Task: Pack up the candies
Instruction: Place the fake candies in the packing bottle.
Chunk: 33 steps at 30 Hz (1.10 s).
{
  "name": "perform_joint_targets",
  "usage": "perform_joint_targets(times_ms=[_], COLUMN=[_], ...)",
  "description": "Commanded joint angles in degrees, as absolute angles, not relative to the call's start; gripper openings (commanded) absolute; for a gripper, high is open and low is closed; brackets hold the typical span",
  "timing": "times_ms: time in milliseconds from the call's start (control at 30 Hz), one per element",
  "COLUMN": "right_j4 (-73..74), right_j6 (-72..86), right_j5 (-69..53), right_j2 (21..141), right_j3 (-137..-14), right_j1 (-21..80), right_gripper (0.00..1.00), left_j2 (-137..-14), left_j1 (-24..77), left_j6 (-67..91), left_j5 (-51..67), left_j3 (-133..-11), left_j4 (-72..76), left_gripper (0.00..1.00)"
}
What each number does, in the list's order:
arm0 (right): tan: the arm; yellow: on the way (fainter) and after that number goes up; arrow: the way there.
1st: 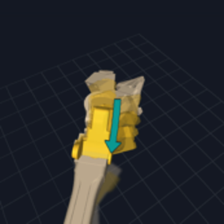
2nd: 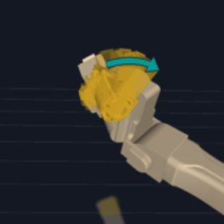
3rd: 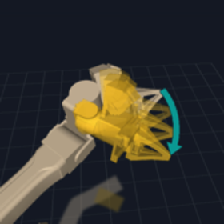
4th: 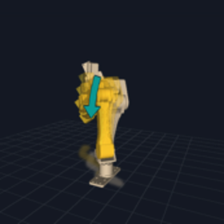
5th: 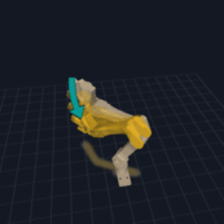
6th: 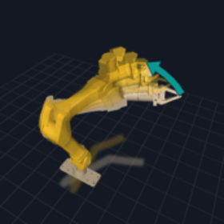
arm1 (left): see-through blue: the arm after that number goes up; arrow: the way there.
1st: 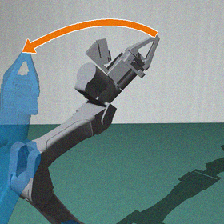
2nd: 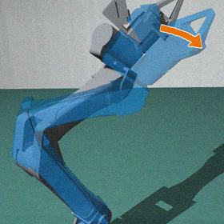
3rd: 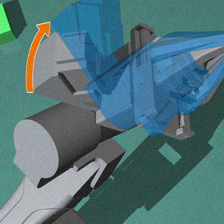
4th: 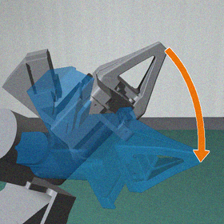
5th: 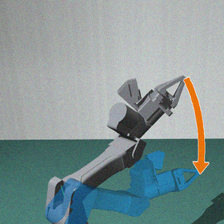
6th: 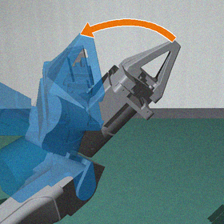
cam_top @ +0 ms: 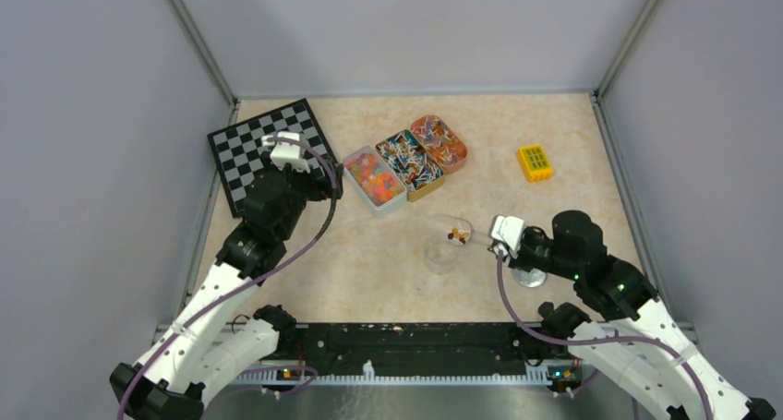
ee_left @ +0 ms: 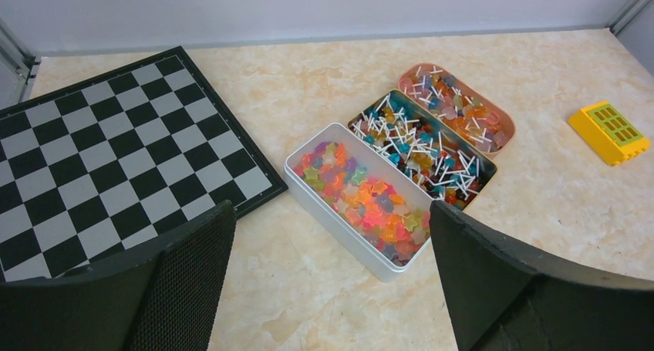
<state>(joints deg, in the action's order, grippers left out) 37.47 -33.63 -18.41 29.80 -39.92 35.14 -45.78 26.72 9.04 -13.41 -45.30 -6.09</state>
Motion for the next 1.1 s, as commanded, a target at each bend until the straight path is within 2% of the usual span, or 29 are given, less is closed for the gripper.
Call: perform_joint_targets(times_ms=[0, 433, 1067], right_j4=[43.2, 51.4, 52.9], right_j6=[-37.8, -41.3, -43.1], right_j5=[-16.2, -14.9, -10.7], right_j2=[28.0, 29.7, 32.0], right_j3=[-43.7, -46.0, -45.5], right_j1=[35.3, 35.3, 35.3], right_gripper=[0.0, 0.0, 0.0], left_j2=[-44.6, -44.2, -43.6], left_j1=[27.1, 27.3, 27.4], left_j6=[8.5, 8.1, 8.1], left_j5=[-14.2, -14.8, -15.4], left_j3=[-45.2, -45.3, -45.2], left_j4=[-3.0, -3.0, -3.1], left_gripper=[0.99, 0.99, 0.99])
